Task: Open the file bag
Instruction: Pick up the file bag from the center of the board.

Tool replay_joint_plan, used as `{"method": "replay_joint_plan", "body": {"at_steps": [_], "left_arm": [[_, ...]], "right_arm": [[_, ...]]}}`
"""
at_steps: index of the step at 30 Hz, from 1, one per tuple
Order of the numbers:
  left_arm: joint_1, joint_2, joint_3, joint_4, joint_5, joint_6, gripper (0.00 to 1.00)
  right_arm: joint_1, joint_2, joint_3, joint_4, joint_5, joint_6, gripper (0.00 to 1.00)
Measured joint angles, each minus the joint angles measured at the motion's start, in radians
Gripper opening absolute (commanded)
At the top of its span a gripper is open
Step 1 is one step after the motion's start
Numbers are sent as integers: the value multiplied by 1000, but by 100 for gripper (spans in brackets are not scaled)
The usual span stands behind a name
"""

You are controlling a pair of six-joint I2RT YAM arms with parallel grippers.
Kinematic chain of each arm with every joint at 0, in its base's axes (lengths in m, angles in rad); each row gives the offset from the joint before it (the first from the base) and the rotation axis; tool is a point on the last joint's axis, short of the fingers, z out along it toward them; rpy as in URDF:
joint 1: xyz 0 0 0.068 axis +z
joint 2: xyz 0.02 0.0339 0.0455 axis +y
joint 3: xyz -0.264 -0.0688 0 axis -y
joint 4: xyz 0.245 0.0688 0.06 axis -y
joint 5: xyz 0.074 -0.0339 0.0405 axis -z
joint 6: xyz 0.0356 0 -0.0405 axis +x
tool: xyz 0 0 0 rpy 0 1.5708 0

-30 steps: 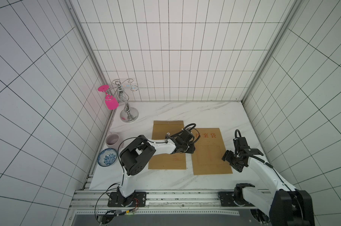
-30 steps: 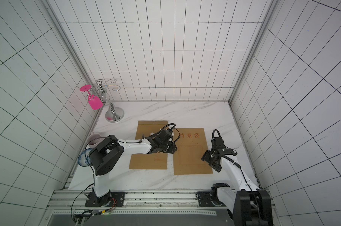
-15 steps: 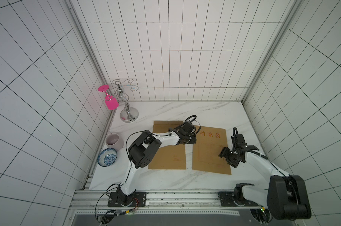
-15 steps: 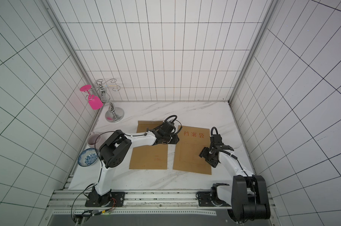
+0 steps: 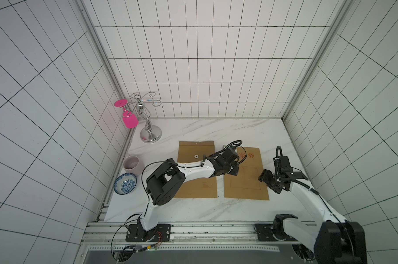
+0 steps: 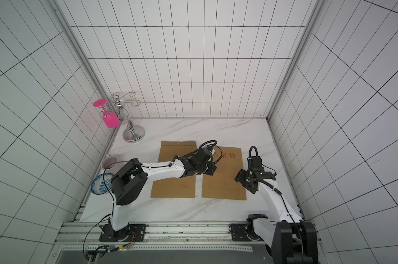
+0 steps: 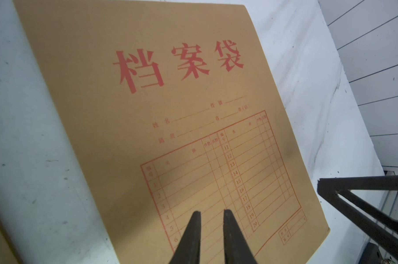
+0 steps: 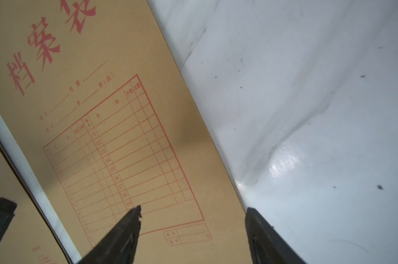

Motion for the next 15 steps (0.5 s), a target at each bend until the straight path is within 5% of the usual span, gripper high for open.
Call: {"method": "replay_joint_plan", "body": {"at_steps": [15], "left_arm": [[87, 214, 176, -21, 13, -15, 8]], "right_arm": [[0, -116, -117, -113, -35, 137, 80]]}}
